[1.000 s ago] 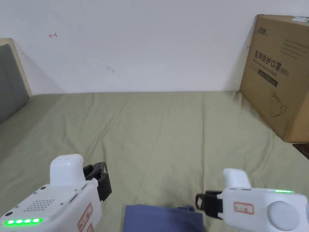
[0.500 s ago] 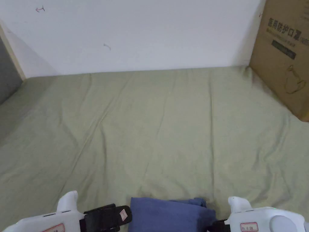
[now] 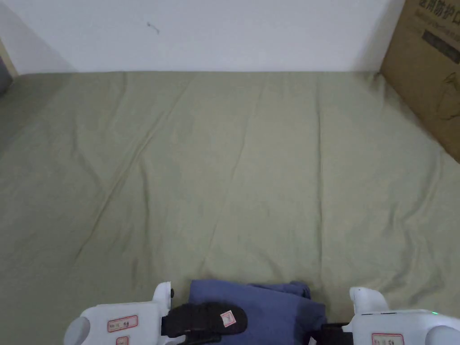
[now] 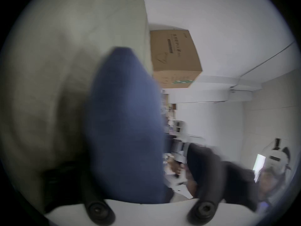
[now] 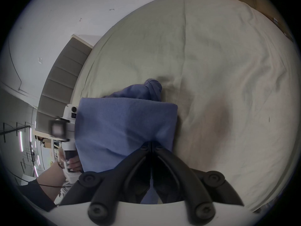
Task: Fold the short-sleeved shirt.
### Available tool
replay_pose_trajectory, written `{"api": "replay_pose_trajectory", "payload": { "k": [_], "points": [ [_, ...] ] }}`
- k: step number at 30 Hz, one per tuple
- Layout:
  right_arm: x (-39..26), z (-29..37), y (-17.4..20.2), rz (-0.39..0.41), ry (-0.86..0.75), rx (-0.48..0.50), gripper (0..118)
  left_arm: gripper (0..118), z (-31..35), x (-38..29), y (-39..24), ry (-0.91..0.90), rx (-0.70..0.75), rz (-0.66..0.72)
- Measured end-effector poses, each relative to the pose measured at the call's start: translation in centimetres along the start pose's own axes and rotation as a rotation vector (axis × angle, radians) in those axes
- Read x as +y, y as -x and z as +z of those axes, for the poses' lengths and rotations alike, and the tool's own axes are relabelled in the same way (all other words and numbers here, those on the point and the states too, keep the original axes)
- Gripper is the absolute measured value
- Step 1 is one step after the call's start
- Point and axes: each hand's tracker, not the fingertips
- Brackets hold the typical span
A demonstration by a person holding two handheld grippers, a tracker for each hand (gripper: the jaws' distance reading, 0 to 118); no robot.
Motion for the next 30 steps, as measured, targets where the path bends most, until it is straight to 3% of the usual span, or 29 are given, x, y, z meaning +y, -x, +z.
{"api": "replay_pose_trajectory", "payload": {
  "k": [1, 2, 3, 5, 7, 9, 12, 16, 21, 28, 29, 30],
  "points": [
    [-0.1, 0.0, -0.2, -0.013, -0.002, 0.011, 1, 39, -0.1, -0.2, 0.3, -0.009, 0.157, -0.019],
    [-0.2, 0.0, -0.3, -0.032, -0.001, 0.036, 1, 16, 0.4, 0.3, 1.8, -0.002, 0.227, -0.041],
    [-0.3, 0.0, -0.4, -0.039, -0.004, 0.031, 1, 17, 0.6, 0.2, 0.9, -0.03, 0.057, -0.034],
    [-0.4, 0.3, -0.3, -0.061, -0.01, 0.033, 1, 17, 0.1, 0.2, -1.1, -0.004, 0.196, -0.082],
    [-0.4, 1.1, 0.3, -0.064, -0.021, 0.027, 1, 18, 0.6, 0.7, -1.9, -0.012, 0.196, -0.071],
    [-0.4, 2.5, 1.3, -0.015, -0.074, 0.008, 1, 18, 1.9, 0.6, -4.3, -0.019, 0.216, -0.12],
    [-0.5, 4.9, 3.1, 0.037, -0.098, -0.016, 1, 18, 6.5, 0.4, -8.4, -0.091, 0.336, -0.278],
    [-0.9, 7.3, 5.4, 0.069, -0.131, -0.012, 1, 18, 15.4, 2.0, -10.1, -0.162, 0.443, -0.272],
    [-1.5, 8.3, 7.6, 0.091, -0.148, -0.02, 1, 18, 26.5, 4.5, -11.5, -0.195, 0.731, -0.279],
    [-1.4, 6.8, 8.9, 0.124, -0.108, -0.082, 1, 20, 34.6, 7.8, -10.9, -0.226, 1.189, -0.254],
    [-1.4, 6.6, 9.1, 0.123, -0.102, -0.09, 1, 30, 35.3, 8.2, -10.6, -0.222, 1.262, -0.262],
    [-1.4, 6.4, 9.2, 0.122, -0.098, -0.093, 1, 53, 36.5, 8.8, -10.0, -0.227, 1.337, -0.271]
  ]
}}
